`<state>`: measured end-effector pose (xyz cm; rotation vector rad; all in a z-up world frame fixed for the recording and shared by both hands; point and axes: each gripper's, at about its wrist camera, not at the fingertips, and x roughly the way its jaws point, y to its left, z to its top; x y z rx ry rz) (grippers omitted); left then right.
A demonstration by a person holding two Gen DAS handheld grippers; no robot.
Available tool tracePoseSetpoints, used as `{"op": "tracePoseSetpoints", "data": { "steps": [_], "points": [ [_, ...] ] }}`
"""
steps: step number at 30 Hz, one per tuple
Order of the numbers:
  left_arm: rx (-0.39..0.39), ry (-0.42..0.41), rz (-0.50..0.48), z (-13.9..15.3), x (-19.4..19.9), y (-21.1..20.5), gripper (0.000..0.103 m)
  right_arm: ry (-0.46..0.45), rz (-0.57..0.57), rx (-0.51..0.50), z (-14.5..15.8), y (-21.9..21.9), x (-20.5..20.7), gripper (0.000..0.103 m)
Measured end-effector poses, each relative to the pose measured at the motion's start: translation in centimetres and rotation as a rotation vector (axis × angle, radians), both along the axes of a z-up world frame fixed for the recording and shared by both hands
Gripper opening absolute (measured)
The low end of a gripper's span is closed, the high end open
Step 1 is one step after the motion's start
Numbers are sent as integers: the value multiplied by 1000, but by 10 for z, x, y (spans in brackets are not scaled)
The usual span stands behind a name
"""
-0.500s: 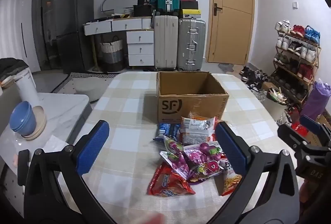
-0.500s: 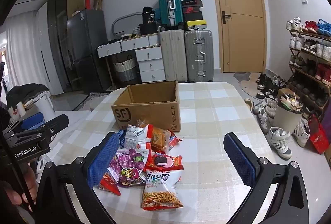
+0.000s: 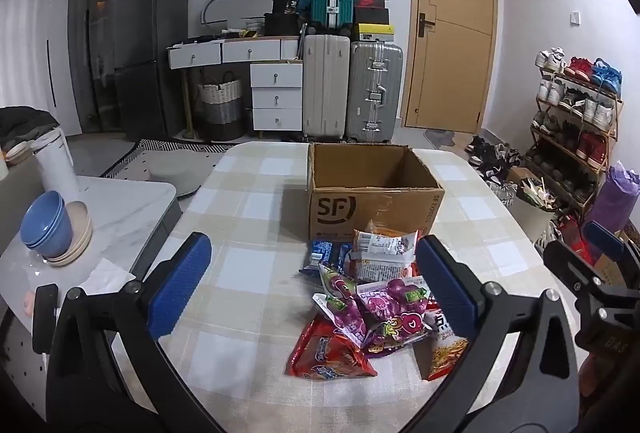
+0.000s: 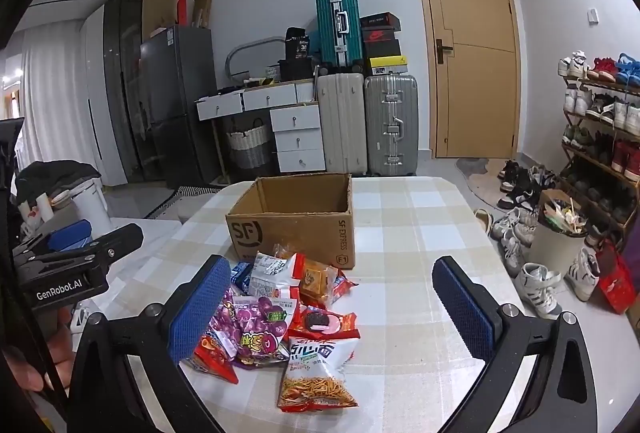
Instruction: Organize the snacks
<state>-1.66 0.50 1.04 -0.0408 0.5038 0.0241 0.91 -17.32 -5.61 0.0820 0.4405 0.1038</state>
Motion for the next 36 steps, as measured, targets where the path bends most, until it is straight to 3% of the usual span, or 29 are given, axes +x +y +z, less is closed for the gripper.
{"op": "tracePoseSetpoints", "data": {
  "steps": [36],
  "points": [
    [7, 4, -21, 1, -6, -2, 102, 21, -2, 26, -15, 2, 5, 103]
  ]
}}
